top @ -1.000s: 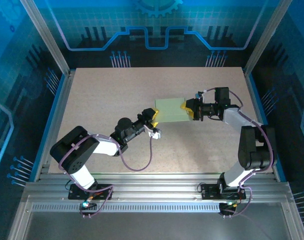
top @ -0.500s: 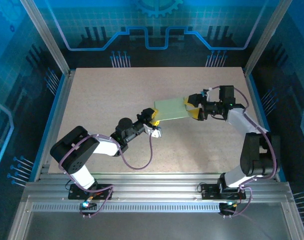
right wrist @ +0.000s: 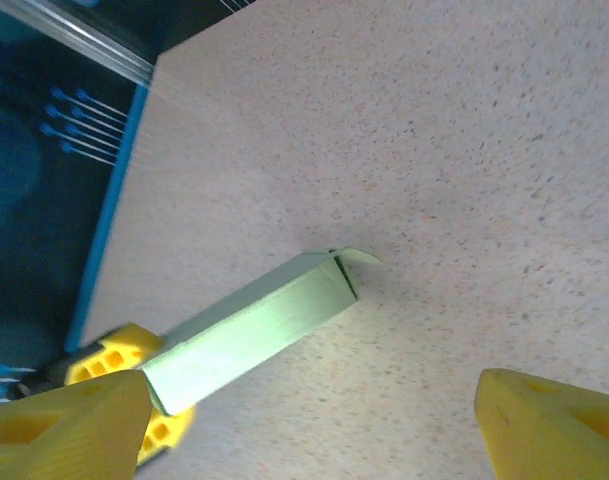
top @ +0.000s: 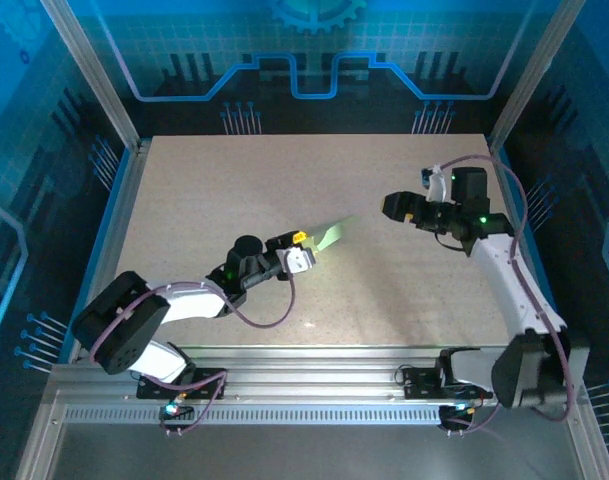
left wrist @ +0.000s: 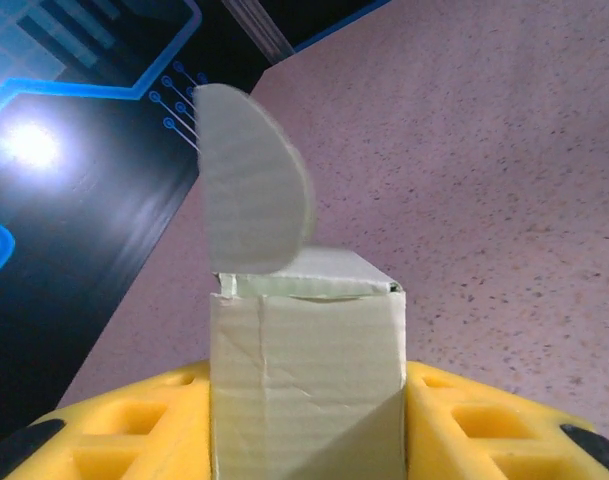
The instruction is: Fold the paper box
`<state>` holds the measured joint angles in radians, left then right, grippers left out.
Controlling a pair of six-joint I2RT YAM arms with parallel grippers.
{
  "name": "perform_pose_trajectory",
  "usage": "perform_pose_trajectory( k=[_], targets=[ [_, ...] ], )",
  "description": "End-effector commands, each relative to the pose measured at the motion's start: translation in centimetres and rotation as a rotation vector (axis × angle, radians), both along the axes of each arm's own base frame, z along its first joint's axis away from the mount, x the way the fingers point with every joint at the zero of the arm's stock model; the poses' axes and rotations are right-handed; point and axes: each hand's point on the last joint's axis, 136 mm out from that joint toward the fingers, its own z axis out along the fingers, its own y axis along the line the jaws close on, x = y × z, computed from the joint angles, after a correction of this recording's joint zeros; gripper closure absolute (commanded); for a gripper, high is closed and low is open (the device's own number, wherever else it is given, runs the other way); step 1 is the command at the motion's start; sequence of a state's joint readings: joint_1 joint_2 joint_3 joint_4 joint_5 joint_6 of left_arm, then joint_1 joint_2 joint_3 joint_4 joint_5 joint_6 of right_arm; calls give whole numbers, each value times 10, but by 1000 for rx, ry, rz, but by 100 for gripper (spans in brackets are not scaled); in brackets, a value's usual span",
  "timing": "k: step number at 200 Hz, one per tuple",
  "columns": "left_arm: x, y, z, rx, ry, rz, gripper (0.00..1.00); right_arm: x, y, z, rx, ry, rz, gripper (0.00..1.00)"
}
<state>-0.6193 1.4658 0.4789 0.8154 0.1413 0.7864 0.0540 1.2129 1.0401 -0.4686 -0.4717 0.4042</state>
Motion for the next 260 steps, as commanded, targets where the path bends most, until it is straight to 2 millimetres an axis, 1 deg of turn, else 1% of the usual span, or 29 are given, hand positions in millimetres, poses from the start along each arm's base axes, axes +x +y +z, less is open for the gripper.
perform_pose_trajectory(
  k=[1,9,13,27,36,56,82,88,97,117,132,155,178,200,215,238,260],
  targets=[
    [-18,3,-28,-24,192,-20,59,-15,-14,-18,-190,-29,3,15],
    [-20,3,-32,-19,181,-25,60,-18,-12,-20,-185,-30,8,14],
    [-20,3,-31,-24,170,-28,61,-19,-12,-22,-184,-25,11,15],
    [-15,7,-29,-34,179,-2,61,-20,-10,-27,-180,-11,23,14],
    [-12,8,-28,-38,192,5,61,-22,-5,-29,-173,-8,53,15],
    [-11,10,-23,-60,219,19,61,-24,10,-33,-195,-23,142,15],
    [-13,10,-14,-107,298,18,61,-22,33,-30,-245,-138,275,16],
    [-15,10,-15,-107,301,14,61,-19,37,-28,-246,-172,301,16],
    [-14,11,-14,-111,295,15,61,-11,40,-30,-267,-204,324,18],
    [-11,13,-12,-122,313,15,62,9,49,-47,-310,-225,383,22],
    [-9,13,-12,-124,325,8,62,23,59,-61,-273,-221,413,27],
    [-9,15,-11,-129,336,-1,62,38,73,-79,-214,-175,450,36],
    [-10,15,-13,-115,337,-8,62,51,83,-89,-183,-149,478,38],
    [-9,17,-15,-96,341,-6,62,60,93,-101,-173,-109,521,39],
    [-9,17,-16,-93,343,-5,62,65,99,-105,-159,-103,545,39],
    [-9,18,-15,-95,346,-8,62,67,109,-109,-130,-95,582,42],
    [-7,20,-16,-86,355,0,62,66,113,-114,-112,-84,604,42]
  ],
)
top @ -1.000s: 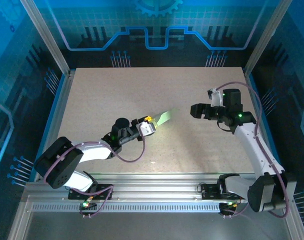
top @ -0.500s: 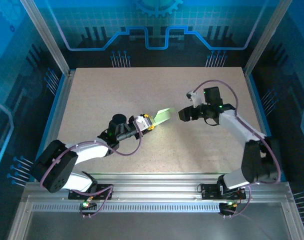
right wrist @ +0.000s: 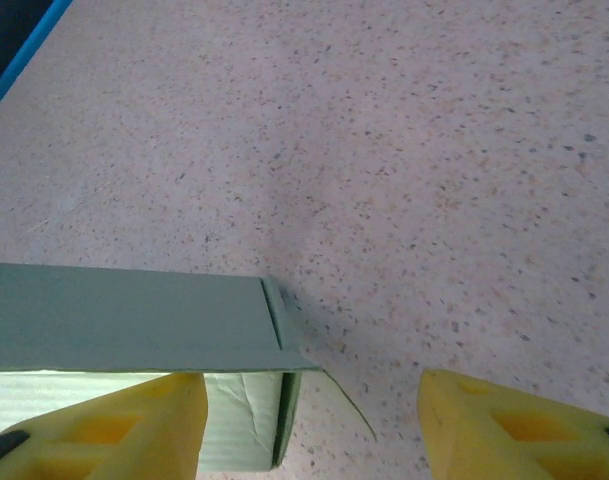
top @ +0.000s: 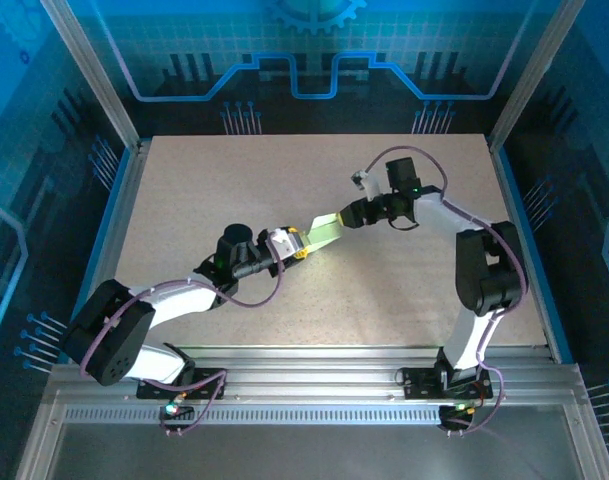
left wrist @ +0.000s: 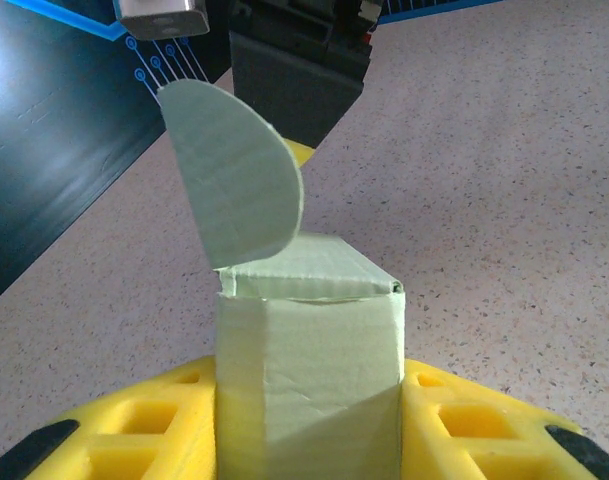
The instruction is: Fold the paper box
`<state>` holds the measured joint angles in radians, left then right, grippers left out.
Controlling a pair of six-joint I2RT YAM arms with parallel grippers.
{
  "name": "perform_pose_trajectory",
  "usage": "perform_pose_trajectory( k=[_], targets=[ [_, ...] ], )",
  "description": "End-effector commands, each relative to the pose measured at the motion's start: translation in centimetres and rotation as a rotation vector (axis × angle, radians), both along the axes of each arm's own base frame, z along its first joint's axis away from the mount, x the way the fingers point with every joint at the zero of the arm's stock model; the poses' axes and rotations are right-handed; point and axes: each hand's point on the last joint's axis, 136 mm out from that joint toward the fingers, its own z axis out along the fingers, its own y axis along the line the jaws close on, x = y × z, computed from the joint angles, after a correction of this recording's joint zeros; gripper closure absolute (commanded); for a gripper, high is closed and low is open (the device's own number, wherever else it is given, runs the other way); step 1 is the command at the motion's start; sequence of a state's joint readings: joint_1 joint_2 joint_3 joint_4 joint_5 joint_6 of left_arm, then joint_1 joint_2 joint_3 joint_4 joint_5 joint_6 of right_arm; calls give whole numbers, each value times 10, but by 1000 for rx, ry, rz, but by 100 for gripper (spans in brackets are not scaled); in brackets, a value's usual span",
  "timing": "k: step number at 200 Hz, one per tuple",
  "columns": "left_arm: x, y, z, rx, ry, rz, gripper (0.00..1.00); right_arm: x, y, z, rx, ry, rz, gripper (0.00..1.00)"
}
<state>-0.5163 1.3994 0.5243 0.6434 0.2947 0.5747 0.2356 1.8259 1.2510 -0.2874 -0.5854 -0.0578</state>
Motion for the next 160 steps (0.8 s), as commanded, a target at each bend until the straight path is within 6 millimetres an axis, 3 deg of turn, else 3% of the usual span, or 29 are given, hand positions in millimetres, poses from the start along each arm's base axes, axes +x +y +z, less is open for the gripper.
perform_pose_trajectory(
  k=[1,19,25,38,50,80,113,160],
  targets=[
    [-11,3,-24,46,124,-28,62,-5,14,0,44,13,74,42],
    [-10,4,-28,67,132,-27,63,-8,18,0,63,29,103,44],
    [-10,4,-28,67,130,-26,63,-8,18,-1,66,34,107,52],
    [-9,4,-28,71,132,-23,63,-9,20,-2,70,41,115,56],
    [-9,5,-29,74,135,-21,63,-10,20,-3,67,38,118,69],
    [-5,8,-29,80,138,7,63,-14,17,-3,48,32,113,74],
    [-3,9,-30,89,146,21,62,-17,18,0,-1,3,88,92],
    [-1,8,-30,96,190,35,56,-22,11,5,-100,2,15,97]
  ],
)
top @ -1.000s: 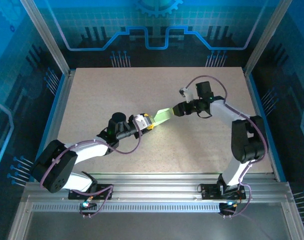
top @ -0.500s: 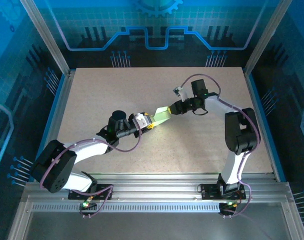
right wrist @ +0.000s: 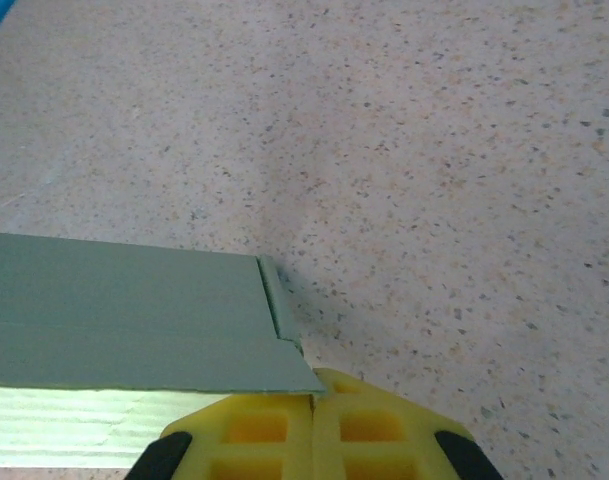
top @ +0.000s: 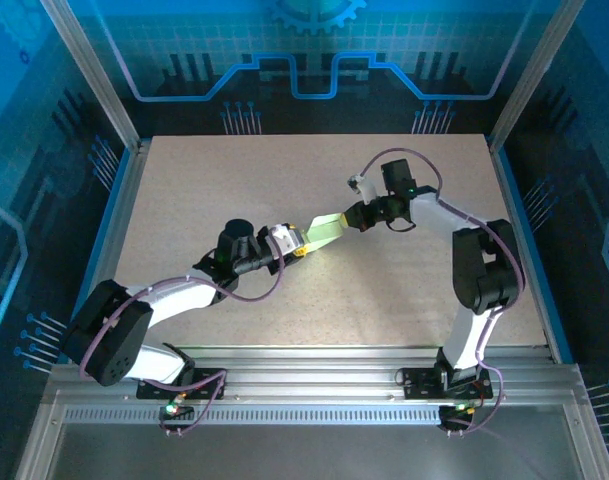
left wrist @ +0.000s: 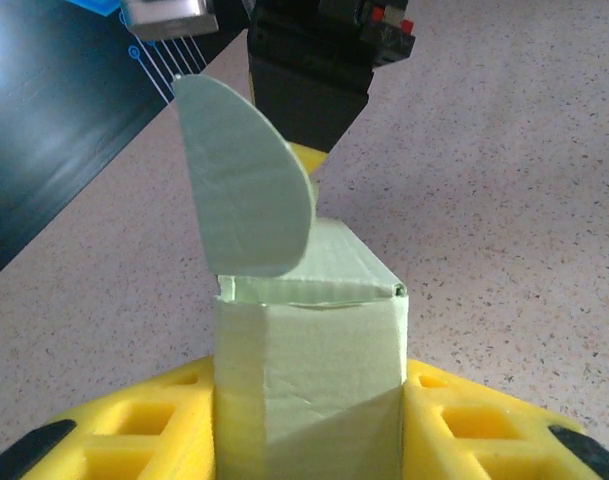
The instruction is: Fold the paper box
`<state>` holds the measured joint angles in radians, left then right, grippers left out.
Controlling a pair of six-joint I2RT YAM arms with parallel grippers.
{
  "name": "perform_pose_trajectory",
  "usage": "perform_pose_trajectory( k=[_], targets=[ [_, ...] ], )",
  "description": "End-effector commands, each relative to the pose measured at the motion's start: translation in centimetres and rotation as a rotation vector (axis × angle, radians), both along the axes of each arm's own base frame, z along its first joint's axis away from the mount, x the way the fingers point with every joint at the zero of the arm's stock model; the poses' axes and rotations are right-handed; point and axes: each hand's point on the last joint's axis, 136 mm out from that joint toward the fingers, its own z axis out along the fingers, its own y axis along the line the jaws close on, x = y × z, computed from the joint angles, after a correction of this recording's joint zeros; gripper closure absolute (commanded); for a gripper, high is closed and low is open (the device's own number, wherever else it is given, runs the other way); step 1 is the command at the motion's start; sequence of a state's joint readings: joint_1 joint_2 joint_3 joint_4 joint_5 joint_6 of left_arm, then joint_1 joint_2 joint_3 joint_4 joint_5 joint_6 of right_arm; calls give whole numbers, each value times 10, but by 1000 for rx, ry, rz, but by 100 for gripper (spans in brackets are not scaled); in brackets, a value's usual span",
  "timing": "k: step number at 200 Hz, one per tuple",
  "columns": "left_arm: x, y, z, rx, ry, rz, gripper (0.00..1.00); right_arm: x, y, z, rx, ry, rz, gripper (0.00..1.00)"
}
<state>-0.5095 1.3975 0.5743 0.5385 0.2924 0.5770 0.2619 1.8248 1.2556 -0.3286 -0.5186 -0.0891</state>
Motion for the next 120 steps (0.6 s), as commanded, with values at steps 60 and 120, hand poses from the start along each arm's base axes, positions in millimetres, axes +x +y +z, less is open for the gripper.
perform_pose_trajectory(
  k=[60,120],
  targets=[
    [4,5,-30,83,288,138,44,-37,16,15,-128,39,-7,96],
    [2,0,-35,-135,524,279,45,-41,1,24,-241,74,-89,98]
  ],
)
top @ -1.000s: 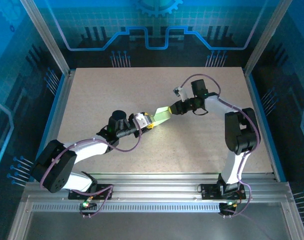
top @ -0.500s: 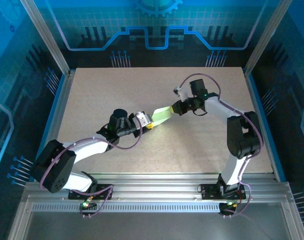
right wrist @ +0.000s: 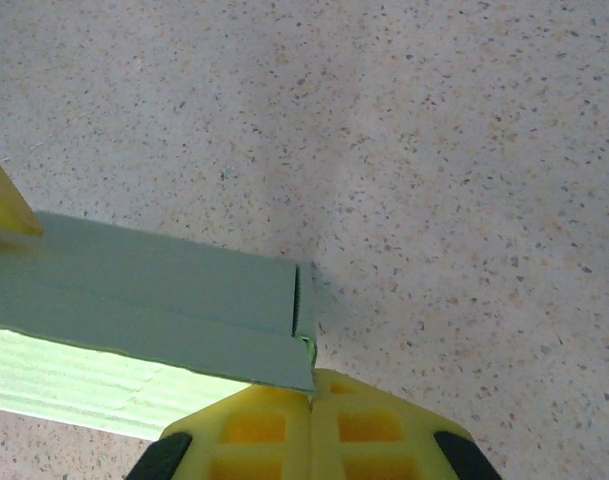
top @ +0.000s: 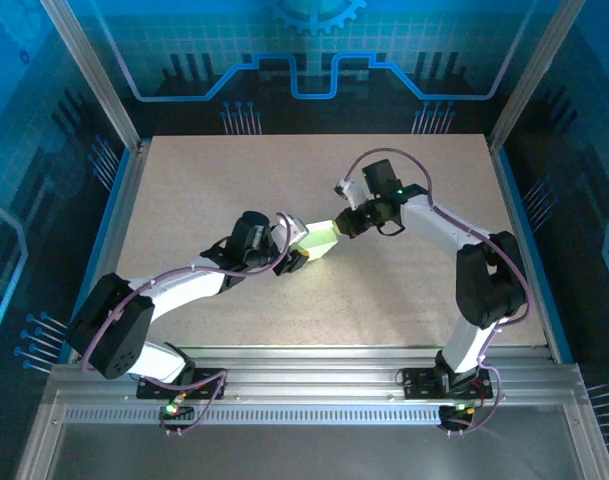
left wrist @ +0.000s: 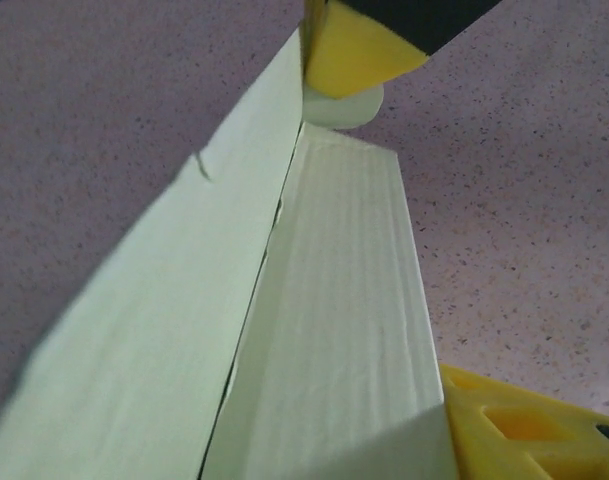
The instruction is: Fold the paper box
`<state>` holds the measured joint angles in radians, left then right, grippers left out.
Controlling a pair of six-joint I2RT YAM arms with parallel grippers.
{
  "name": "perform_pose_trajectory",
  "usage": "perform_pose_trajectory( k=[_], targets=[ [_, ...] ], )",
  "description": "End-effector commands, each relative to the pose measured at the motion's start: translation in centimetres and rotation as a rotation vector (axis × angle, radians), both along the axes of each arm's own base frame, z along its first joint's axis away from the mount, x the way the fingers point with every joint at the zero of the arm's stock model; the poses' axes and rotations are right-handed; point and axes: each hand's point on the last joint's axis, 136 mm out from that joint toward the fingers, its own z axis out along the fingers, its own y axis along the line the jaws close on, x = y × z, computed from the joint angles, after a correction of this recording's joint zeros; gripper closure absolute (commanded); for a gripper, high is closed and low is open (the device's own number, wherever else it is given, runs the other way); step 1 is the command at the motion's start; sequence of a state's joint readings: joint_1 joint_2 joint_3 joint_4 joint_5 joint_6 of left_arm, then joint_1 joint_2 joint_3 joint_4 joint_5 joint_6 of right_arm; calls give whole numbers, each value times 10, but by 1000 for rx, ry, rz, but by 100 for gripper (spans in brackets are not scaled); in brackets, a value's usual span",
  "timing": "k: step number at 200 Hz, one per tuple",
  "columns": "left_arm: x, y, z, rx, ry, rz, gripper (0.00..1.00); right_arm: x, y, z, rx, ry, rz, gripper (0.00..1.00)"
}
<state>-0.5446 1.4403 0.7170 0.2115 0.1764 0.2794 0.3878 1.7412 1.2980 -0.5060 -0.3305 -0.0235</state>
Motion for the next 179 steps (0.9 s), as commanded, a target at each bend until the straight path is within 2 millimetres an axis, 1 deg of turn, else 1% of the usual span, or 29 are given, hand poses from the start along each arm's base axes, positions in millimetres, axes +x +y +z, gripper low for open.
perform_pose_trajectory(
  k=[1,15,30,46,58,72,93,146,179],
  targets=[
    [-3,-3,-8,-126,141,104,45,-9,-17,9,-96,32,-71,98],
    [-3,-9,-13,-187,166,112,48,-14,-23,9,-133,56,-92,98],
    [-2,-16,-21,-207,173,107,48,-20,-28,8,-158,77,-113,97],
    [-5,-23,-25,-201,128,79,48,-25,-33,8,-180,77,-135,97],
    [-9,-27,-29,-191,86,48,48,-26,-37,11,-190,75,-162,97],
    [-12,-27,-37,-168,49,28,47,-28,-39,15,-192,75,-185,97],
    [-12,-24,-47,-150,43,39,48,-32,-36,19,-189,61,-178,98],
    [-9,-24,-57,-153,69,63,50,-36,-42,1,-206,63,-199,99],
    [-6,-25,-59,-158,83,73,50,-37,-47,-10,-211,70,-248,100]
  ],
)
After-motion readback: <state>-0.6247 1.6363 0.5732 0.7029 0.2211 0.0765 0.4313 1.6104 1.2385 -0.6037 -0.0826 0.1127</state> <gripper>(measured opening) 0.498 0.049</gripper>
